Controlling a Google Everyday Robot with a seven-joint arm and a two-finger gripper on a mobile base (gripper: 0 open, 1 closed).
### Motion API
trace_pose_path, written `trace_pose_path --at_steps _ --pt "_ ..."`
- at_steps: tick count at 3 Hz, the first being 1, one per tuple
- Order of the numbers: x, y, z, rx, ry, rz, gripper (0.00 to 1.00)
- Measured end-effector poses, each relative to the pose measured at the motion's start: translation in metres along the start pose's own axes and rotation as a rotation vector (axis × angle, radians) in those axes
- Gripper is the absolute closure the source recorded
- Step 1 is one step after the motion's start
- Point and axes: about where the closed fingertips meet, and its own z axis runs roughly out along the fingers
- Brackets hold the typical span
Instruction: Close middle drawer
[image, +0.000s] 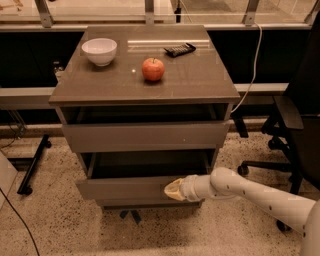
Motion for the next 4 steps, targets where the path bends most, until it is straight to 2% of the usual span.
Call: trace_pose_path --at_steps 1,2,3,4 --pt "-0.006 -0.018 0.005 0.005 -0.005 -0.021 0.28" --pt "-0.010 -0.025 0.006 0.006 -0.006 -0.030 0.04" --pt "-0.019 -0.030 0.006 0.004 -0.016 -0.052 0.00" --pt "-0.019 -0.030 0.006 0.004 -0.017 -0.053 0.00"
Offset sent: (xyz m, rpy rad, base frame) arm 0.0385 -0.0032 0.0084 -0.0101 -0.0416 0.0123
